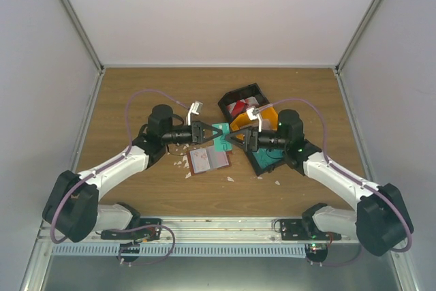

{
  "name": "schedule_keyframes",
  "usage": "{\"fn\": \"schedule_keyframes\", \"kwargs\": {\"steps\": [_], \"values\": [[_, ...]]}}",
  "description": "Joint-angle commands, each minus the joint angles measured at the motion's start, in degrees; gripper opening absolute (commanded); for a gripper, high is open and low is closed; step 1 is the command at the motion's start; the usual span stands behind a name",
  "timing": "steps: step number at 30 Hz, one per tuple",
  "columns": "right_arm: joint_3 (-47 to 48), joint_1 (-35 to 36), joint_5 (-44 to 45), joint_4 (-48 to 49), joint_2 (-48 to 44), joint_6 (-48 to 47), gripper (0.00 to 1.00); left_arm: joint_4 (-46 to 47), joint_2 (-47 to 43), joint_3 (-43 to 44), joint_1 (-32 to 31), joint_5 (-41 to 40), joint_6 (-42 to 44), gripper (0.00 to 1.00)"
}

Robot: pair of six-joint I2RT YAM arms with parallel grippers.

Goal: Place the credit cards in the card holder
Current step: Insert the credit card into the card holder.

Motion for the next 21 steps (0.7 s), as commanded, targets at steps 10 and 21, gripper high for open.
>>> {"fn": "schedule_keyframes", "kwargs": {"steps": [10,21], "values": [[-1.2,1.2,-5.8,10.1,3.5,6.2,0.01,5.7,-2.1,3.0,0.6,3.2,-2.3,0.06],[3.6,1.1,-5.1,9.8,4.3,10.1,0.01,2.1,-7.8,-1.1,1.4,-0.8,-0.2,0.24]]}}
